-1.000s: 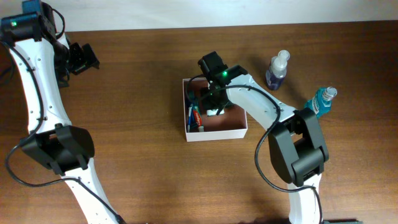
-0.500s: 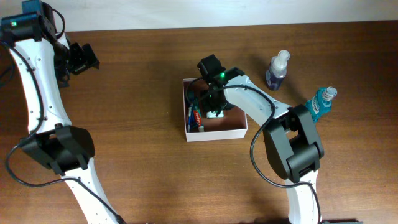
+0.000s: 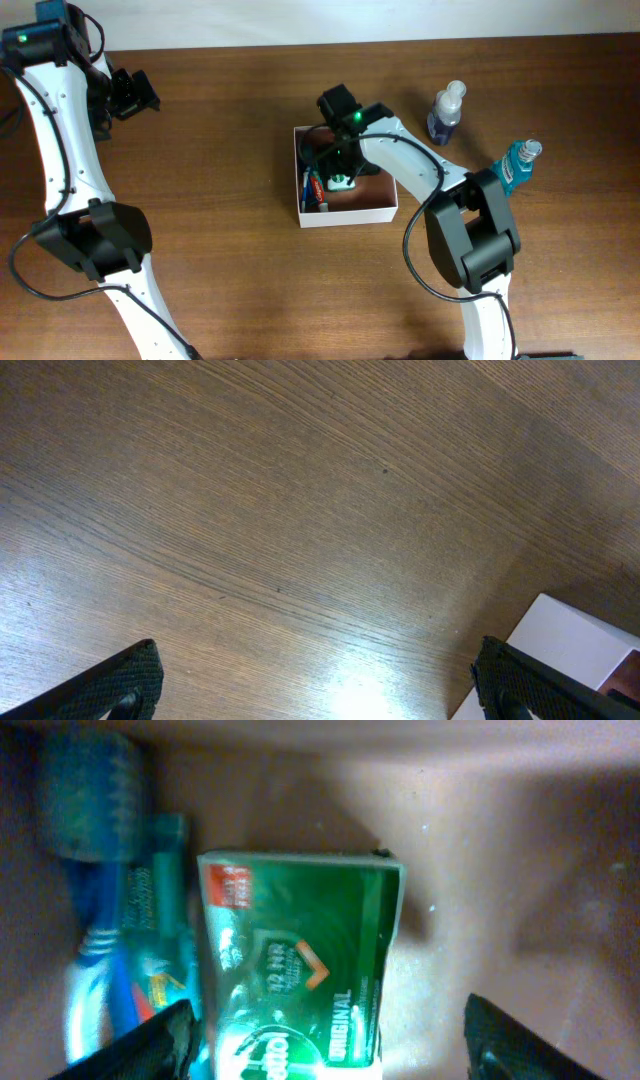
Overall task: Pack container
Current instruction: 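Lower the soap into the box and open the right gripper, then raise the right gripper and move it to the purple pump bottle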
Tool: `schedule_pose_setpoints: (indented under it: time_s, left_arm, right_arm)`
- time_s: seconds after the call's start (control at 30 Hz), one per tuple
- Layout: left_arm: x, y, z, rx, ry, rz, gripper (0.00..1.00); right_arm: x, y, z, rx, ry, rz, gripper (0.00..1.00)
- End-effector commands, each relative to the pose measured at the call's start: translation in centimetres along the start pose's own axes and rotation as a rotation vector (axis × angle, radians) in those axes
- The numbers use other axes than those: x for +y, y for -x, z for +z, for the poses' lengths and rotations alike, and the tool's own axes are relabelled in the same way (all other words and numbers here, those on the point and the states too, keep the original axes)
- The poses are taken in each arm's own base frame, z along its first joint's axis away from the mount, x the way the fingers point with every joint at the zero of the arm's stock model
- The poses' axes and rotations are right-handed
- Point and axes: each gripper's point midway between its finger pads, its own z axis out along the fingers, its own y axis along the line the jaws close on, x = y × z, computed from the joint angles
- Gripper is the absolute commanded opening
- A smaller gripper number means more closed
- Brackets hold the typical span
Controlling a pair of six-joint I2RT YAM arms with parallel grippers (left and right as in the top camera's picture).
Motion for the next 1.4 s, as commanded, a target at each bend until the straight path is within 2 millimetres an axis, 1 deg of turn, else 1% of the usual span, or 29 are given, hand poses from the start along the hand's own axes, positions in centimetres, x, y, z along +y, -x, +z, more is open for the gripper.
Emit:
schedule_pose_setpoints:
  time_s: [0.0, 0.03, 0.13, 0.17, 0.2, 0.27, 0.33, 0.37, 0.4, 0.47, 0.53, 0.57, 0.6, 0.67, 0.77, 0.8, 0.87, 1.0, 1.1, 1.2, 1.37]
  left_arm:
    - [-0.2, -0.2, -1.3, -0.022, -0.016, 0.016, 0.99]
    - [-0.2, -0.2, -1.3, -0.022, -0.016, 0.017, 0.99]
    - [-0.2, -0.2, -1.3, -0.022, -0.016, 0.017, 0.99]
    - [-0.2, -0.2, -1.3, -0.022, -0.016, 0.016, 0.99]
    - [-0.2, -0.2, -1.3, -0.022, -0.016, 0.016, 0.99]
    - [-0.2, -0.2, -1.3, -0.022, -0.016, 0.016, 0.99]
    - [-0.2, -0.2, -1.3, -0.022, -0.016, 0.017, 0.99]
    - [-0.2, -0.2, -1.3, -0.022, -0.016, 0.017, 0.99]
    - [-0.2, -0.2, -1.3, -0.022, -0.016, 0.017, 0.99]
    - [-0.2, -0.2, -1.3, -0.022, -0.016, 0.017, 0.99]
    - [-0.2, -0.2, -1.3, -0.022, -0.016, 0.016, 0.99]
    - [-0.2, -0.2, -1.3, -0.022, -0.016, 0.017, 0.99]
    - [-0.2, -0.2, -1.3, -0.022, -0.016, 0.017, 0.99]
    - [-0.2, -0.2, -1.3, -0.022, -0.016, 0.017, 0.99]
    - [-0.2, -0.2, -1.3, -0.022, -0.016, 0.016, 0.99]
    - [-0.2, -0.2, -1.3, -0.022, -0.016, 0.017, 0.99]
    - [-0.2, -0.2, -1.3, -0.022, -0.016, 0.016, 0.99]
    - [-0.2, -0.2, -1.3, -0.022, -0.016, 0.016, 0.99]
    - [-0.2, -0.2, -1.3, -0.022, -0.016, 0.017, 0.99]
    - [-0.2, -0.2, -1.3, -0.022, -0.016, 0.016, 0.99]
    - [-0.2, -0.2, -1.3, -0.022, -0.016, 0.017, 0.99]
  right_arm:
    - [1.0, 2.7, -3.3, -0.076, 0.021, -0.003, 0.80]
    - [1.1, 3.0, -4.1, -0.086, 0.025, -0.007, 0.80]
    - [1.7, 4.2, -7.9, -0.130, 0.038, -0.047, 0.81]
    - [1.8, 4.6, -9.7, -0.148, 0.043, -0.057, 0.81]
    - [1.9, 4.9, -10.9, -0.161, 0.047, -0.070, 0.81]
    - [2.0, 5.4, -13.9, -0.193, 0.052, -0.111, 0.83]
    - [1.7, 5.8, -17.3, -0.227, 0.049, -0.148, 0.85]
    - [0.7, 6.2, -19.6, -0.257, 0.027, -0.148, 0.85]
    - [-0.4, 6.4, -21.4, -0.281, 0.000, -0.141, 0.85]
    - [-3.0, 6.9, -23.7, -0.322, -0.071, -0.101, 0.86]
    - [-6.0, 7.4, -25.6, -0.360, -0.145, -0.049, 0.92]
    - [-8.9, 7.8, -26.7, -0.382, -0.185, 0.006, 0.97]
    - [-10.2, 8.0, -27.0, -0.385, -0.185, 0.036, 0.98]
    - [-12.3, 8.2, -27.1, -0.380, -0.165, 0.084, 0.98]
    - [-14.4, 8.4, -26.9, -0.371, -0.126, 0.137, 0.98]
    - [-15.7, 8.4, -26.9, -0.369, -0.135, 0.165, 0.98]
    - [-17.2, 8.6, -26.7, -0.375, -0.140, 0.229, 0.98]
    - [-19.9, 9.0, -25.5, -0.366, -0.147, 0.355, 0.98]
    - [-20.9, 9.0, -23.7, -0.328, -0.152, 0.395, 0.99]
    - [-21.1, 9.3, -22.0, -0.296, -0.156, 0.396, 0.99]
    - [-21.5, 9.7, -18.1, -0.230, -0.160, 0.423, 1.00]
